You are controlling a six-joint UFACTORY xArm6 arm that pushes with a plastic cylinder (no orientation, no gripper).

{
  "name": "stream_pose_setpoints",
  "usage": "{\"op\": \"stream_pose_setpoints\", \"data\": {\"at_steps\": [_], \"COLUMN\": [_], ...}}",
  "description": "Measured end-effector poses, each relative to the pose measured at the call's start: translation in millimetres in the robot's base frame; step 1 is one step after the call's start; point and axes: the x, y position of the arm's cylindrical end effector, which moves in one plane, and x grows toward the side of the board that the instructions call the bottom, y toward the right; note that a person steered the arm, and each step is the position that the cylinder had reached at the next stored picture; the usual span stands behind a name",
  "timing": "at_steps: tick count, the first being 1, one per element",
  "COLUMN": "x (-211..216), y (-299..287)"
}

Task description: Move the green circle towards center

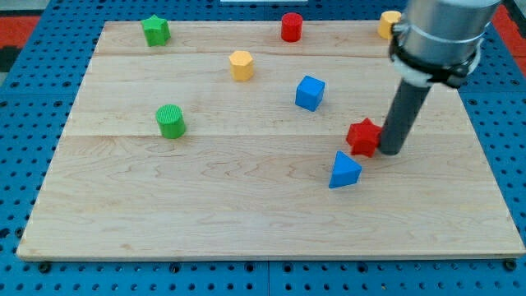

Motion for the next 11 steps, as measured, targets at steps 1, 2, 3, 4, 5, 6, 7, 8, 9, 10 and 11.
{"op": "stream_pose_setpoints", "data": {"at_steps": [1,2,3,4,5,6,7,8,9,10,11], "x": [1.0,1.6,-17.1,5.8,37.1,41.0,41.0,41.0,40.6,40.6,37.6], "y": [-41.5,-100.3,-23.5,-2.1,-2.9,-56.3,-126.4,-177.3,-219.7,-252.5,-255.5]}}
